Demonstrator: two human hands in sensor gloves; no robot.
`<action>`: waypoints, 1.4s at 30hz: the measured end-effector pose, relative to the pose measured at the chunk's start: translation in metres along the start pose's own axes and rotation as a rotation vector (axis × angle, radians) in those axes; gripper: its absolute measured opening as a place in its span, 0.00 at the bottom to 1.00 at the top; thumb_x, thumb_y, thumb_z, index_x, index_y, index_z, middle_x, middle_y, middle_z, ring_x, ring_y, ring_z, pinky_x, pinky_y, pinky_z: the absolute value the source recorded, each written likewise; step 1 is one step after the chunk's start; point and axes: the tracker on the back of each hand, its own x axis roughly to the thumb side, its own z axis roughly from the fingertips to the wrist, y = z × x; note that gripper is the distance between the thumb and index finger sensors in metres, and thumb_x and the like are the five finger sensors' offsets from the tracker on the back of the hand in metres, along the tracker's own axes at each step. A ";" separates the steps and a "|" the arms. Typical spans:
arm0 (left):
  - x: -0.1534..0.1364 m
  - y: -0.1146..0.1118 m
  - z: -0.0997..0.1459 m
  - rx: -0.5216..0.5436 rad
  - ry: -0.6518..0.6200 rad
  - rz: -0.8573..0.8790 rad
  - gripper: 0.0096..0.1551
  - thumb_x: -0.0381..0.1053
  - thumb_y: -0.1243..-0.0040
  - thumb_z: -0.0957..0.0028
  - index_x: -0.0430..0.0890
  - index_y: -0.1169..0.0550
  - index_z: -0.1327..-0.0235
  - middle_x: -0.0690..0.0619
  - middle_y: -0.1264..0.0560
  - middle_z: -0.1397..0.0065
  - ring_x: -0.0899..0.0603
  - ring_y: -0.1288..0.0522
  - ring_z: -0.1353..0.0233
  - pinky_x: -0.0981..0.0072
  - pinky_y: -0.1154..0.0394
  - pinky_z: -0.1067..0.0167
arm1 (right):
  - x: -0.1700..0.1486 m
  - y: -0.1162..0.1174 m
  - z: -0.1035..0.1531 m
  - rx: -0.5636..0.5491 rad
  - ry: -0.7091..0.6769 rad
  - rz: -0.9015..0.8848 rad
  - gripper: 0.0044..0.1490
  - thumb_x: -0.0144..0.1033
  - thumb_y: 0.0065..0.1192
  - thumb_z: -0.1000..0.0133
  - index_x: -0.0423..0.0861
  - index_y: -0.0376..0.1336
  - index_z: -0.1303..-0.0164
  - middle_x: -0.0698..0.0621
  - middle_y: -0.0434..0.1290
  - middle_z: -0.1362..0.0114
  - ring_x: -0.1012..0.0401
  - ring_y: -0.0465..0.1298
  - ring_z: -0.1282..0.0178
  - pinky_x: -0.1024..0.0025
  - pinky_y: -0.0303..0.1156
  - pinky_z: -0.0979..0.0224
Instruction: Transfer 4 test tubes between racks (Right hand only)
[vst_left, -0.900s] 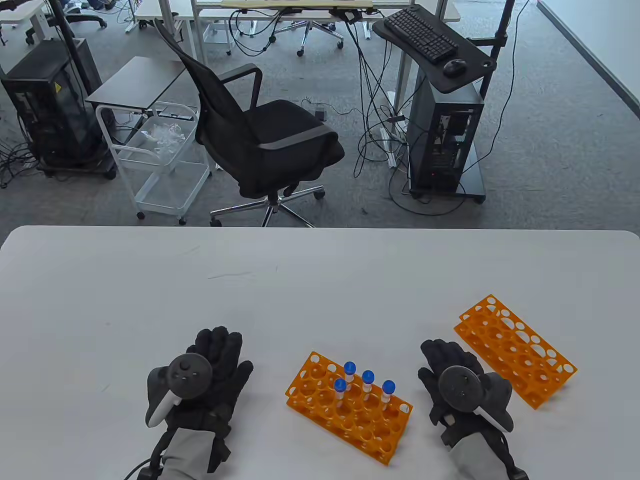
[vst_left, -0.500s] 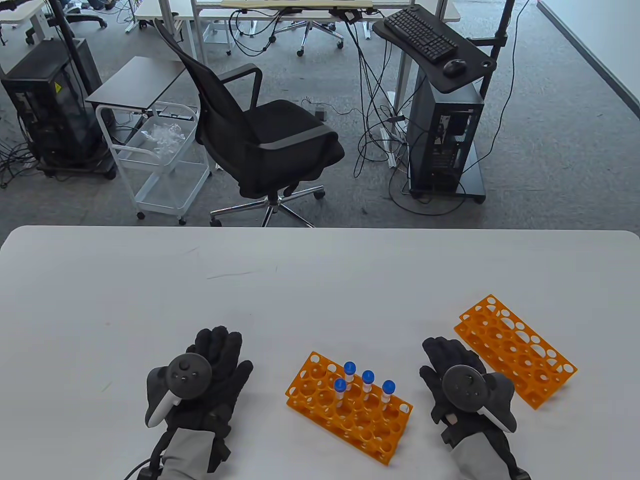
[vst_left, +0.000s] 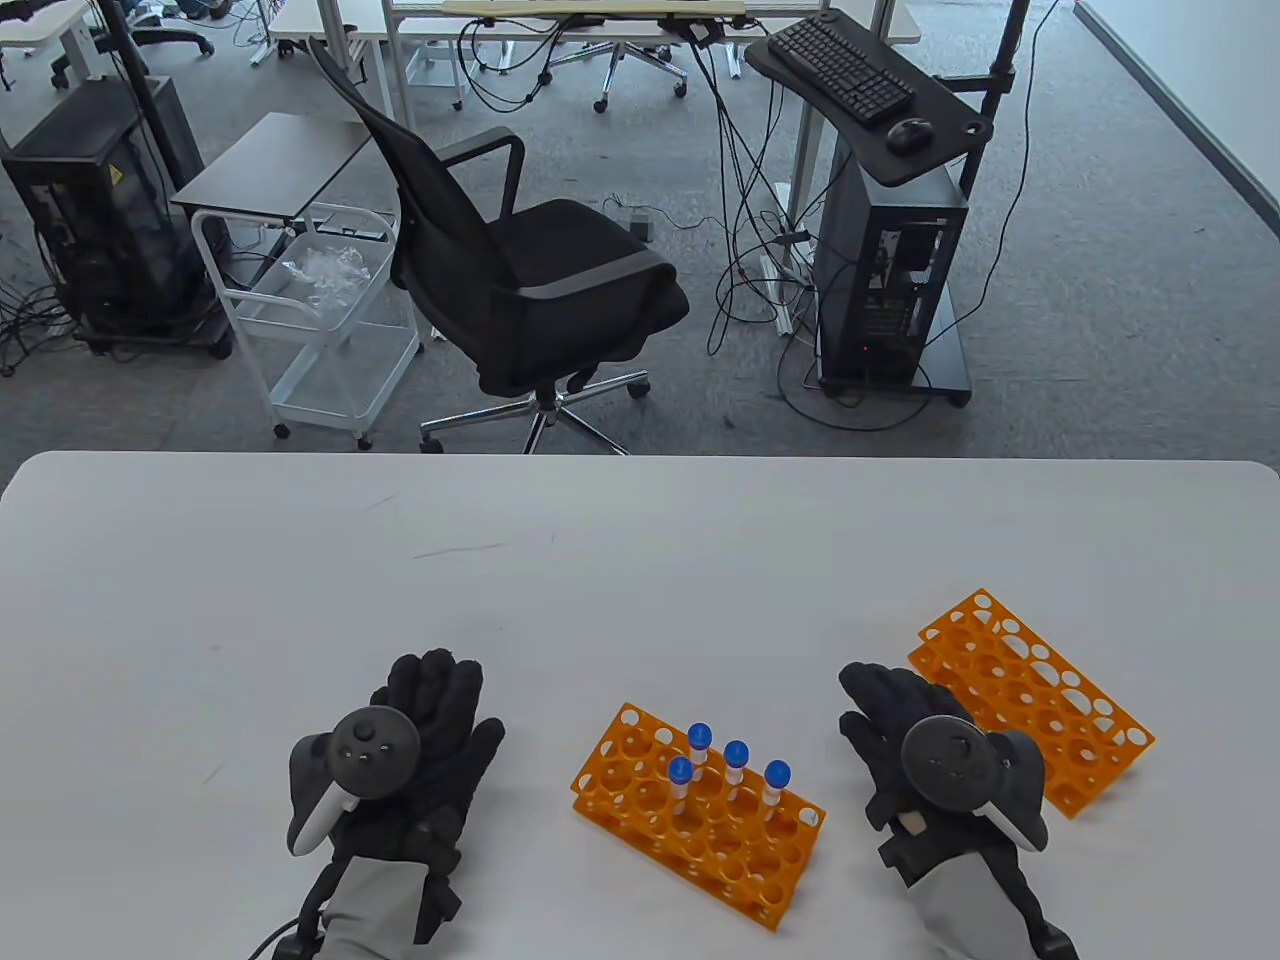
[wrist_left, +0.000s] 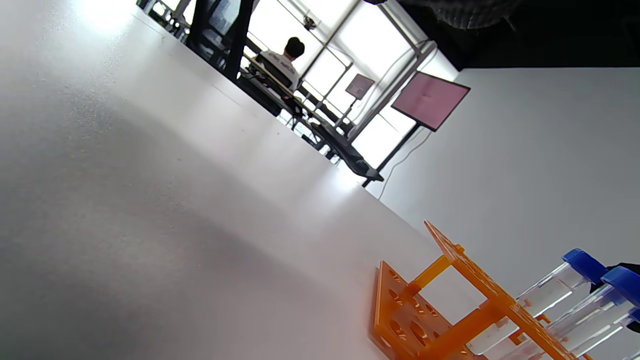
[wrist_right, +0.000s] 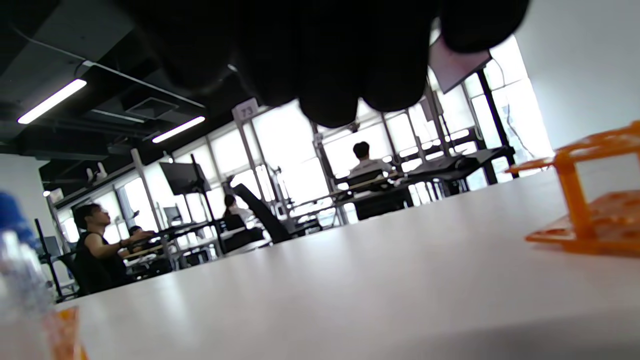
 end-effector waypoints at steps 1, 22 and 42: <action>-0.001 0.000 0.000 -0.004 0.003 0.001 0.40 0.72 0.61 0.38 0.65 0.56 0.17 0.62 0.67 0.13 0.53 0.79 0.17 0.55 0.79 0.22 | 0.003 0.000 -0.003 0.001 -0.009 -0.016 0.32 0.42 0.63 0.46 0.45 0.67 0.31 0.41 0.75 0.28 0.41 0.71 0.28 0.35 0.61 0.29; 0.001 0.003 0.000 0.014 -0.003 0.021 0.40 0.72 0.61 0.38 0.65 0.56 0.17 0.62 0.68 0.13 0.53 0.79 0.17 0.55 0.79 0.22 | 0.080 0.026 -0.033 0.283 -0.148 -0.061 0.37 0.49 0.69 0.50 0.38 0.71 0.37 0.38 0.82 0.40 0.40 0.79 0.42 0.36 0.66 0.35; 0.005 -0.005 -0.001 -0.014 -0.004 0.029 0.40 0.72 0.61 0.38 0.65 0.56 0.17 0.62 0.67 0.13 0.52 0.79 0.17 0.55 0.79 0.22 | 0.084 0.047 -0.027 0.313 -0.141 -0.032 0.33 0.45 0.72 0.51 0.39 0.72 0.40 0.41 0.84 0.45 0.44 0.81 0.47 0.39 0.69 0.39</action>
